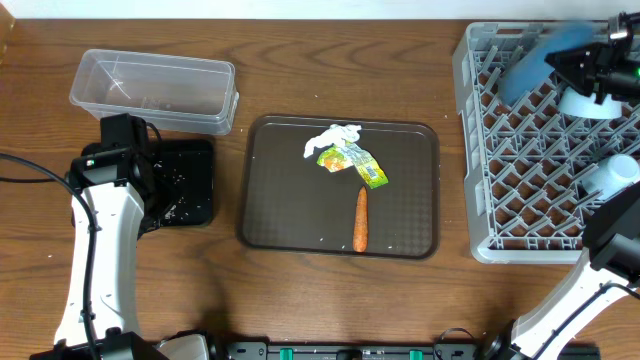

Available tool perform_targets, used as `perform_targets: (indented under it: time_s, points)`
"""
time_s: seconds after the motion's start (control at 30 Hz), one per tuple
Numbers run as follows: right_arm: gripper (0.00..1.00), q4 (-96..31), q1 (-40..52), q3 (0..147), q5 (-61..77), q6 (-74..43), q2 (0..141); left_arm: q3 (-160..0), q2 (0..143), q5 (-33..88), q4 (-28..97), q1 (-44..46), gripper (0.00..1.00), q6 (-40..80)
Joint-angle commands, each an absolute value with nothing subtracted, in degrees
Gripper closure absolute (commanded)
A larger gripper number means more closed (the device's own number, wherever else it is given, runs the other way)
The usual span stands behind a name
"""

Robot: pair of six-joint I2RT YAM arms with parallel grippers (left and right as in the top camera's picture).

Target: Sort waste into correct bins and load items into the dishwasher rack

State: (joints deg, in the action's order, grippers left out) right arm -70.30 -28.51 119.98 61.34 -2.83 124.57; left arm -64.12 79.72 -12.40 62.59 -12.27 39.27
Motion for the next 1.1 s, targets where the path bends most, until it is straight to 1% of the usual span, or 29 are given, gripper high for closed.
perform_targets:
  time_s: [0.0, 0.13, 0.2, 0.37, 0.43, 0.47, 0.5, 0.53, 0.83, 1.07]
  points:
    - [0.82, -72.05, -29.41, 120.11, 39.94, -6.46, 127.0, -64.95, 79.72, -13.13, 62.74, -12.53, 0.01, 40.16]
    - [0.75, -75.88, -29.39, 122.32, 33.3, -7.7, 126.85, -64.95, 79.72, -13.13, 62.74, -12.53, 0.01, 40.16]
    - [0.73, -77.65, -29.39, 123.79, 33.23, -7.7, 126.58, -64.95, 79.72, -13.13, 62.74, -12.53, 0.01, 40.16]
    - [0.71, -80.66, -29.17, 127.76, 33.21, -7.73, 123.66, -64.95, 79.72, -13.13, 62.74, -12.53, 0.01, 40.16]
    - [0.65, -81.3, -29.1, 128.57, 33.21, -7.73, 121.45, -64.95, 79.72, -13.13, 62.74, -12.53, 0.01, 40.16]
    - [0.55, -81.34, -29.08, 128.66, 33.21, -7.77, 120.05, -64.95, 79.72, -13.13, 62.76, -12.53, 0.01, 40.16]
    - [0.25, -81.47, -29.06, 128.66, 33.17, -7.92, 118.87, -64.95, 79.72, -13.13, 62.76, -12.53, 0.01, 40.16]
    - [0.01, -81.58, -28.99, 128.64, 33.15, -8.16, 117.49, -64.95, 79.72, -13.13, 62.76, -12.53, 0.01, 40.18]
    - [0.01, -85.21, -27.66, 128.64, 33.17, -9.19, 107.09, -64.95, 79.72, -13.13, 62.76, -12.53, 0.01, 40.16]
    - [0.01, -90.24, -23.14, 128.62, 33.69, -9.37, 98.74, -64.95, 79.72, -13.13, 62.76, -12.53, 0.01, 40.16]
